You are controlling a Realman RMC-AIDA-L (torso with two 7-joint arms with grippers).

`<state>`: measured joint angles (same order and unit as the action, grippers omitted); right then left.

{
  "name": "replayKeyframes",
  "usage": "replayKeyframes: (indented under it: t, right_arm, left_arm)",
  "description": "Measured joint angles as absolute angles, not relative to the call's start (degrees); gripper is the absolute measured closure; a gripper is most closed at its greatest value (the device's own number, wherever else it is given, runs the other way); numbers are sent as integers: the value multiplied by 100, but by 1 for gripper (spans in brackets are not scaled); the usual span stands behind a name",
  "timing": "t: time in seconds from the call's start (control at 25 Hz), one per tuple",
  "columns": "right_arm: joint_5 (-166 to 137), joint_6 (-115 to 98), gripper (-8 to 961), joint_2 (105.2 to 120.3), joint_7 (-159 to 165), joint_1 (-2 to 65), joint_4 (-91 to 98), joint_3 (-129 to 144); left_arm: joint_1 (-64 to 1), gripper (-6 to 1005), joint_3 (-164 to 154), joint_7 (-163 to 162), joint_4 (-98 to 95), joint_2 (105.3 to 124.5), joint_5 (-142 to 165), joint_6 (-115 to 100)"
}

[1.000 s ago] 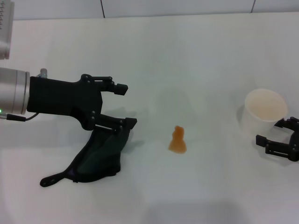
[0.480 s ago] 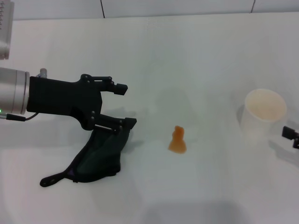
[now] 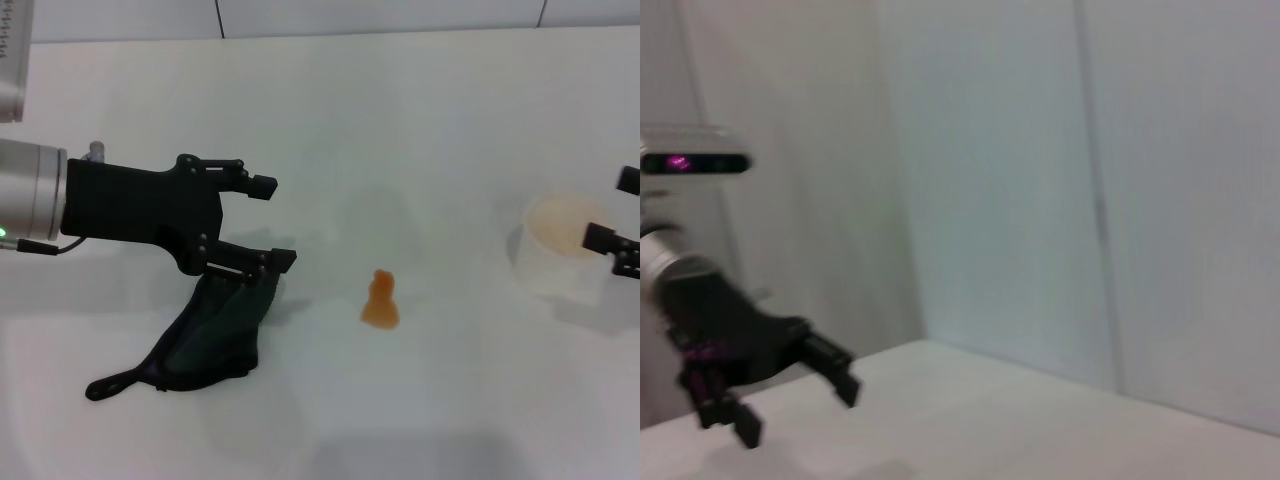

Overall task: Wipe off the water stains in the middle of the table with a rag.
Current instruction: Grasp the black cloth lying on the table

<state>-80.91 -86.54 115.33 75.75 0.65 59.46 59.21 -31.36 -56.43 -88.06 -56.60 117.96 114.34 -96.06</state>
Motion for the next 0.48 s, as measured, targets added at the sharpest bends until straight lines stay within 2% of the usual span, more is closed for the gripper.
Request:
replayKeyframes:
  t: [0.48]
  right_arm:
    - [-9445,-8598,84,11522,8926,499,7790,6394]
  left_arm:
    - [-3147,110,-5643,-8884,-5660,11794,11434,-9582]
